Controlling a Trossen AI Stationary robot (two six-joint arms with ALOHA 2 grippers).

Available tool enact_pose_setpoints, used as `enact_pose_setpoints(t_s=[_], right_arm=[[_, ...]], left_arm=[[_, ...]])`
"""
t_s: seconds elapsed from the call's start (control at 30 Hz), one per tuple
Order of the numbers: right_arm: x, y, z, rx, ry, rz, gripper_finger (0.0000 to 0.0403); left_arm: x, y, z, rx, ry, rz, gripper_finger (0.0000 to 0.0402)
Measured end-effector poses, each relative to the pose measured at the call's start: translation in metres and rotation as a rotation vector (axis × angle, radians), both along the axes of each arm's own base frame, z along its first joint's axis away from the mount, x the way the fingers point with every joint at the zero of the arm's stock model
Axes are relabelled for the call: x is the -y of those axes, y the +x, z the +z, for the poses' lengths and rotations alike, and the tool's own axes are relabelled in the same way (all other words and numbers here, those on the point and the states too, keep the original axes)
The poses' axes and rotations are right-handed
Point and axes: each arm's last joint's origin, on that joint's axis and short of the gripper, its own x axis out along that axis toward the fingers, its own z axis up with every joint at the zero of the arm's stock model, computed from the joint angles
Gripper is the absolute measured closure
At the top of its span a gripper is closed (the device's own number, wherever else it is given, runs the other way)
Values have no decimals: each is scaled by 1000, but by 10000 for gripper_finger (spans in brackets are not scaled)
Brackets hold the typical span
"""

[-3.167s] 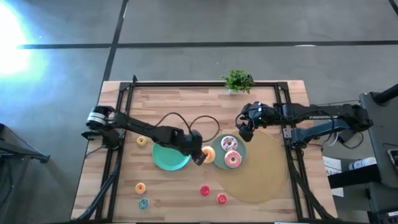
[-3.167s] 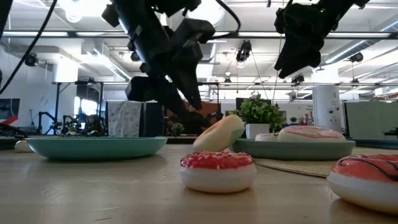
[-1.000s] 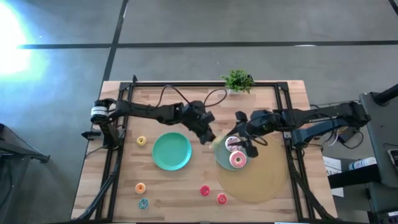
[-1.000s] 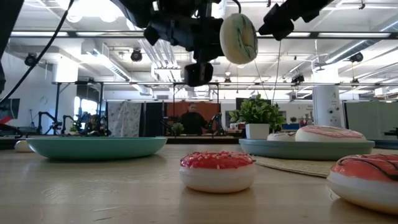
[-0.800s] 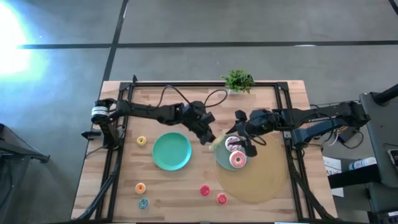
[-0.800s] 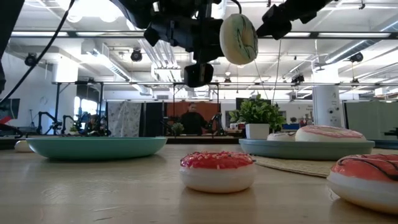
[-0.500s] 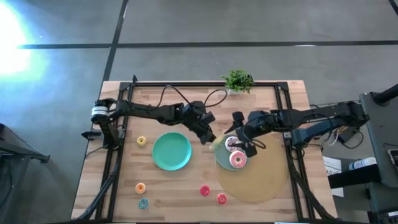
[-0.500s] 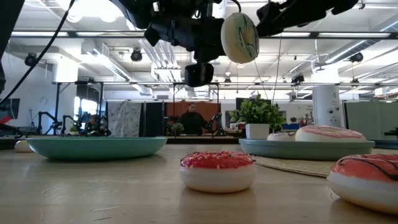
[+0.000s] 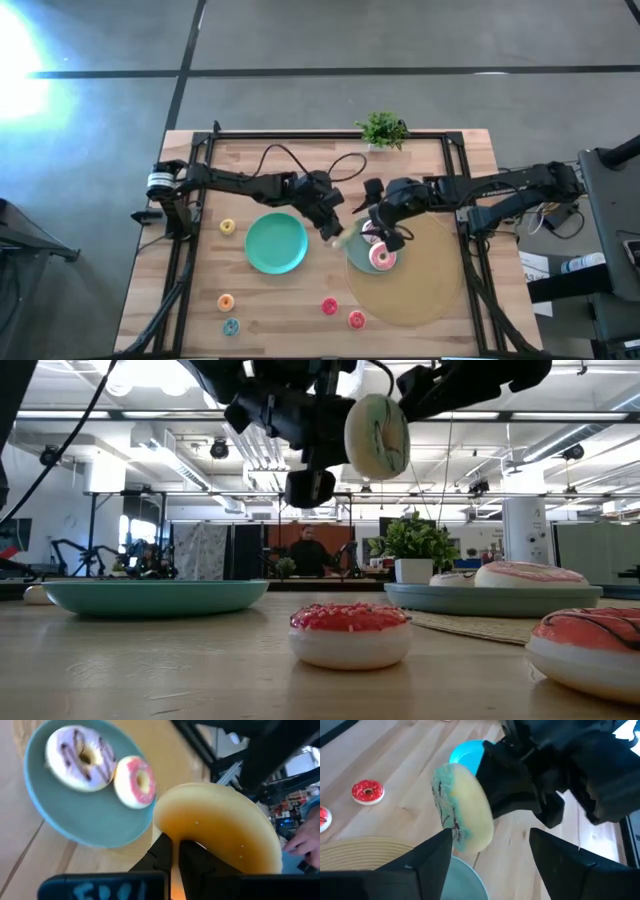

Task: Pick & Place donuts
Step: Put the large blue donut on the blue plate

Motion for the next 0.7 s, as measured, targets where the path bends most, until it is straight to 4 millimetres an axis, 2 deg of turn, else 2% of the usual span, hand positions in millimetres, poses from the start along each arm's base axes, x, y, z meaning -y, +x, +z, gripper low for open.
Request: enact_pose_setpoints(t_s=[0.17,0.43,0.7], right_arm=[[-2,7,-6,-17,40,33,156],[-4,18,-9,-41,66,39,180],[-4,19,-13,-93,159,-4,259]], left_arm=[[-3,4,8,58,7,11,401],[-1,6,0,42,0,24,402],[0,7,-2,32,5,34,400]])
